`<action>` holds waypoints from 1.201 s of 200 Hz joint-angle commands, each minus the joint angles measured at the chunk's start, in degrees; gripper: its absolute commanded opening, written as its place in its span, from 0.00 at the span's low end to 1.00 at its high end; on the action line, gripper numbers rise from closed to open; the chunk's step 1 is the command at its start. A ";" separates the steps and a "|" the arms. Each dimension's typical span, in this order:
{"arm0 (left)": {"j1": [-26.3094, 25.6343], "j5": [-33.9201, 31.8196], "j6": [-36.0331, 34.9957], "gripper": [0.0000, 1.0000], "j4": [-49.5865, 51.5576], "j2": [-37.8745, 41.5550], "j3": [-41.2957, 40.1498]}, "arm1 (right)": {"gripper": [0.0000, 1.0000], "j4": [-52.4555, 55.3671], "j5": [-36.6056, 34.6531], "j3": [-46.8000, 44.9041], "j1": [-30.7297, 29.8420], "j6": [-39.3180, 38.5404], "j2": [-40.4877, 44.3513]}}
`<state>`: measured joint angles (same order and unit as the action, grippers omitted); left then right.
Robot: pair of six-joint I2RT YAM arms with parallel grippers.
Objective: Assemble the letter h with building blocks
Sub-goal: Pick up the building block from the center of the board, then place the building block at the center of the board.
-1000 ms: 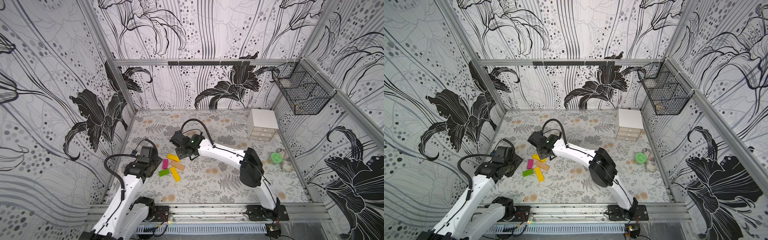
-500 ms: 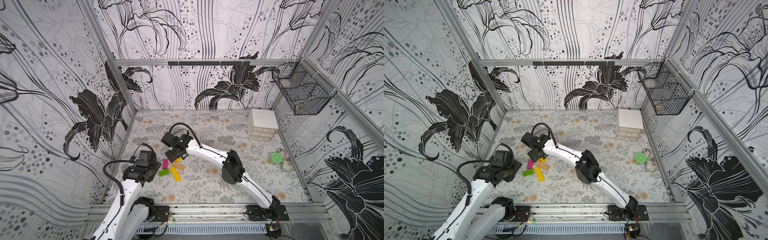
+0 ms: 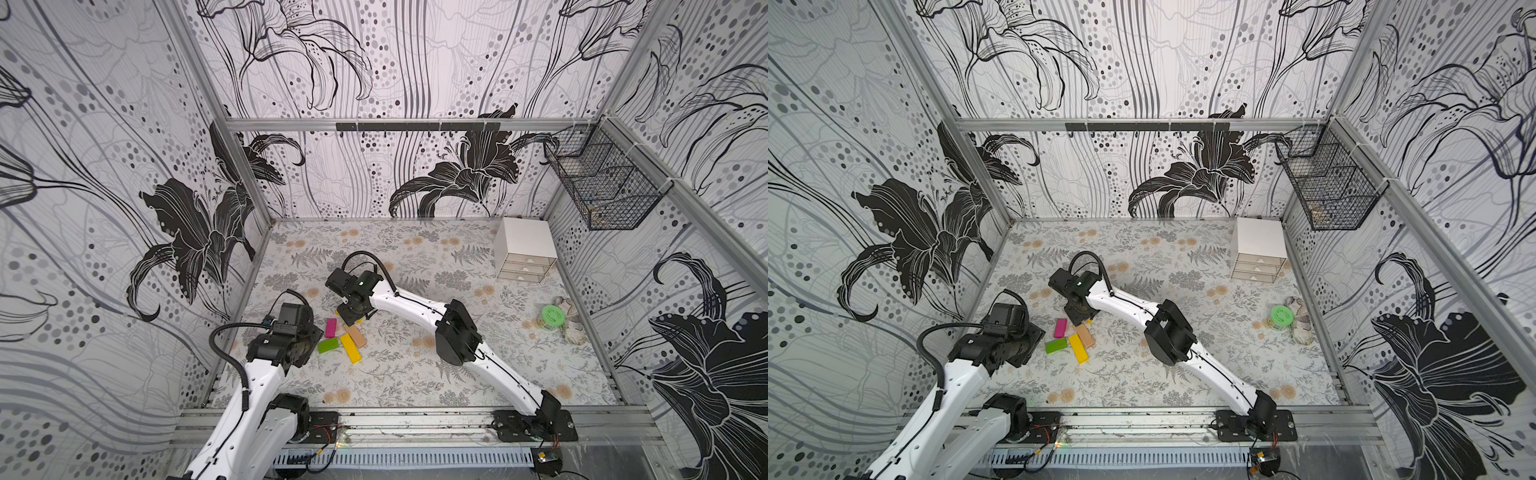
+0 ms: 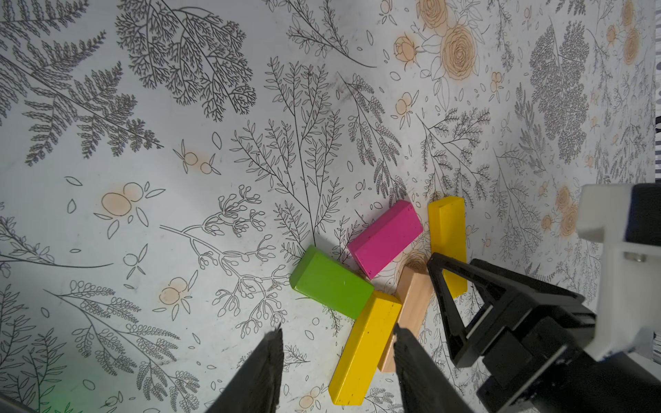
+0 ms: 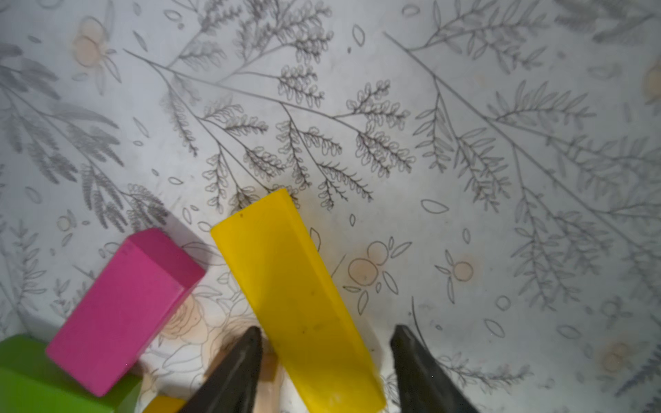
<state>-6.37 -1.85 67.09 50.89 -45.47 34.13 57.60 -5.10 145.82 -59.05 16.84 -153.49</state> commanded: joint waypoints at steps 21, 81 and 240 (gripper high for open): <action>0.27 0.27 -1.52 0.51 -1.13 -0.64 0.15 | 0.30 1.84 -1.12 0.52 1.37 2.22 -2.07; 0.23 2.00 -3.58 0.46 -4.62 -2.54 0.50 | 0.00 -0.56 -11.95 -13.85 4.30 10.28 14.24; -6.60 2.02 -4.43 0.48 -11.16 -9.25 0.34 | 0.00 -11.78 -11.85 -55.10 11.23 27.23 33.97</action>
<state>-12.82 0.73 62.83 41.04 -54.43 34.65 47.75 -17.63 92.09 -47.86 41.43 -118.87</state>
